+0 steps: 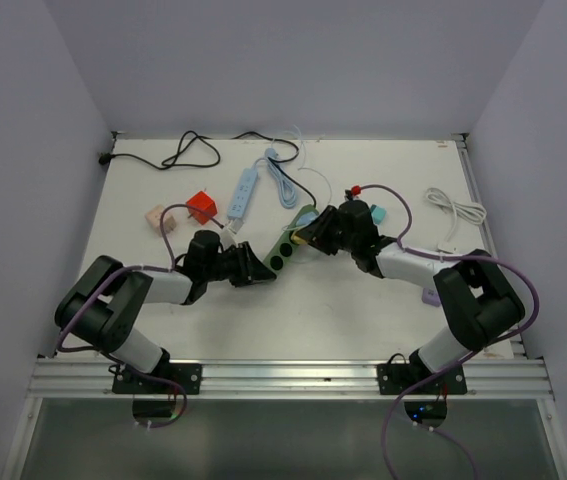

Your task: Pull the plug off the socket

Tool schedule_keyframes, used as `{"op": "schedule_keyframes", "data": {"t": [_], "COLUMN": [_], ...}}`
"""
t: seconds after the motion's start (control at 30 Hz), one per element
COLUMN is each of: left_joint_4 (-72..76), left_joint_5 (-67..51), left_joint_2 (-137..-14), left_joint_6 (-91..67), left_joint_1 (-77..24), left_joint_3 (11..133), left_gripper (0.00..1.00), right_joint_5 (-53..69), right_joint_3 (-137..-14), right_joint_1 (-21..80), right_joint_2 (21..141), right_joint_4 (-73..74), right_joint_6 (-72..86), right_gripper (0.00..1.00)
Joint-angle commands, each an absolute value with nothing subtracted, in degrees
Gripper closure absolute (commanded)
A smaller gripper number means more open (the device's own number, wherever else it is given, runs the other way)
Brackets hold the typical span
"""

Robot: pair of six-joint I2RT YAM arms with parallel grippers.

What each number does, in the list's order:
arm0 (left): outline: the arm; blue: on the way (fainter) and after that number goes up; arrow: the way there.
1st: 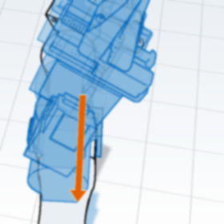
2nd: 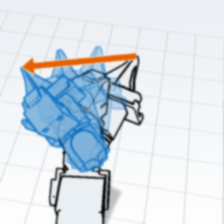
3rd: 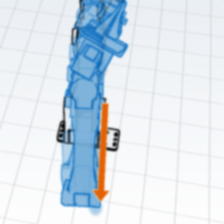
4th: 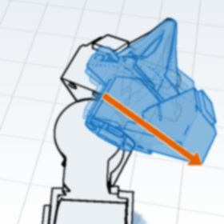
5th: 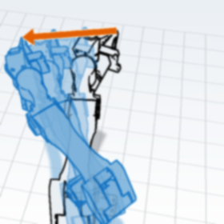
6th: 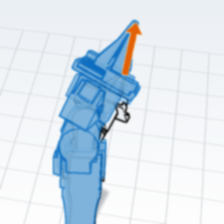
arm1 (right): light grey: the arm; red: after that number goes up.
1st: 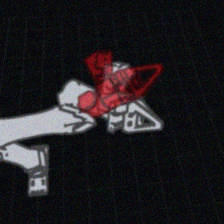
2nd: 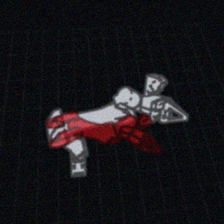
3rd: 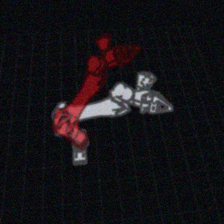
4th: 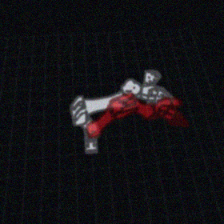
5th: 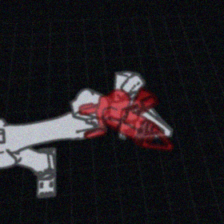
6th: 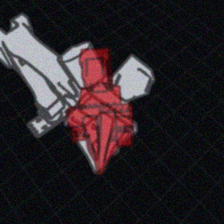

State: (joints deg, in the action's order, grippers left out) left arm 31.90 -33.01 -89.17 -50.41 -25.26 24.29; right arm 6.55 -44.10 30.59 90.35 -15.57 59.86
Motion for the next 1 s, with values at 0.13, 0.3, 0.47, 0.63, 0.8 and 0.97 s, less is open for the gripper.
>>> {"op": "schedule_keyframes", "data": {"t": [0.13,0.3,0.47,0.63,0.8,0.97], "left_joint_4": [19.5,13.6,8.9,6.9,5.5,5.5], "left_joint_5": [-15.7,-7.6,3.0,6.7,9.1,8.7], "left_joint_2": [-83.5,-81.0,-79.9,-80.2,-80.1,-80.6], "left_joint_6": [-43.7,-39.6,-36.7,-35.9,-35.0,-35.3], "left_joint_1": [-22.7,-25.5,-32.1,-34.3,-35.1,-35.4], "left_joint_3": [27.4,30.3,33.2,34.5,35.3,35.8], "left_gripper": [1.00,1.00,1.00,1.00,1.00,1.00], "right_joint_5": [4.1,4.3,4.0,3.5,2.9,2.7], "right_joint_3": [-48.2,-49.4,-50.2,-49.5,-49.7,-49.9], "right_joint_1": [29.7,29.7,29.7,29.7,29.7,29.6], "right_joint_2": [85.9,85.5,85.6,85.3,85.4,85.3], "right_joint_4": [-6.8,-5.2,-3.7,-4.0,-3.3,-3.2], "right_joint_6": [54.1,54.8,55.0,56.1,56.2,56.3], "right_gripper": [1.00,1.00,1.00,1.00,1.00,1.00]}}
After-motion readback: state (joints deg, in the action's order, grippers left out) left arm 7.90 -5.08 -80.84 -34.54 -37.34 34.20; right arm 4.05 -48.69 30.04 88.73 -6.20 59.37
